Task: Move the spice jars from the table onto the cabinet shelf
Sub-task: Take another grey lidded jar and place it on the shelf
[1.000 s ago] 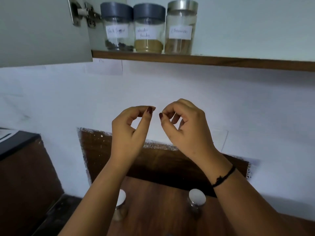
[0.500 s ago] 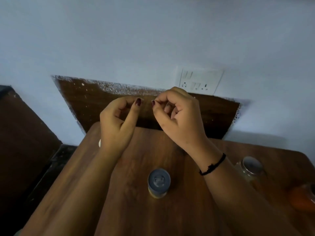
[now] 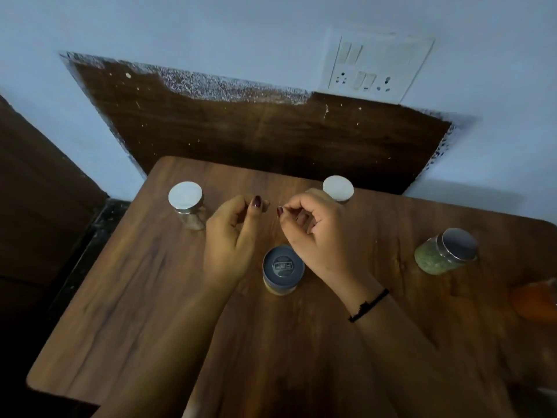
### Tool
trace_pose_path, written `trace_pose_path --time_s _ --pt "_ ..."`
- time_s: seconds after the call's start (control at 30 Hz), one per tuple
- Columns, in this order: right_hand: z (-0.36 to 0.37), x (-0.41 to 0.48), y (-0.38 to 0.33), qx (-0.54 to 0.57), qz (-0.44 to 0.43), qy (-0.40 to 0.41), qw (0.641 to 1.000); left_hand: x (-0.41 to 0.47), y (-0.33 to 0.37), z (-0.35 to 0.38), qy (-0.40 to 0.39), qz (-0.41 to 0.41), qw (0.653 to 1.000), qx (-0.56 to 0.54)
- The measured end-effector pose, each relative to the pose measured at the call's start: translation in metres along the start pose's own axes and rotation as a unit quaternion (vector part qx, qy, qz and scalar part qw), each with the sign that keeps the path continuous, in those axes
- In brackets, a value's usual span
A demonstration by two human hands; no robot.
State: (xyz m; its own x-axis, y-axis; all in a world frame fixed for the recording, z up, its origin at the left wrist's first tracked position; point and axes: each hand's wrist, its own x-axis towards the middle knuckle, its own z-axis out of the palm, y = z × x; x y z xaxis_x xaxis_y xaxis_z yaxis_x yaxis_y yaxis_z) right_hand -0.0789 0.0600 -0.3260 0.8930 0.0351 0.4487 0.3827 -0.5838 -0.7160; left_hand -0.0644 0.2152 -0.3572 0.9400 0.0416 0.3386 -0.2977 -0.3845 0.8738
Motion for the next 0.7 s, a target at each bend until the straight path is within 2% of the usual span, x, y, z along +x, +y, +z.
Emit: trace_pose_path --time_s 0.27,0.5,0.7 --pt "0.032 -0.038 0.037 -0.011 0.13 -0.075 0.989 -0.038 -0.054 0.023 -0.091 -0.071 0.993 0.04" --pt "0.049 -0.057 0.053 -0.085 0.183 -0.239 0.95 -0.059 -0.082 0.034 -0.161 -0.159 0.971 0.076" --pt "0.059 -0.072 0.066 -0.148 0.198 -0.227 0.942 -0.069 -0.088 0.037 -0.185 -0.18 0.963 0.074"
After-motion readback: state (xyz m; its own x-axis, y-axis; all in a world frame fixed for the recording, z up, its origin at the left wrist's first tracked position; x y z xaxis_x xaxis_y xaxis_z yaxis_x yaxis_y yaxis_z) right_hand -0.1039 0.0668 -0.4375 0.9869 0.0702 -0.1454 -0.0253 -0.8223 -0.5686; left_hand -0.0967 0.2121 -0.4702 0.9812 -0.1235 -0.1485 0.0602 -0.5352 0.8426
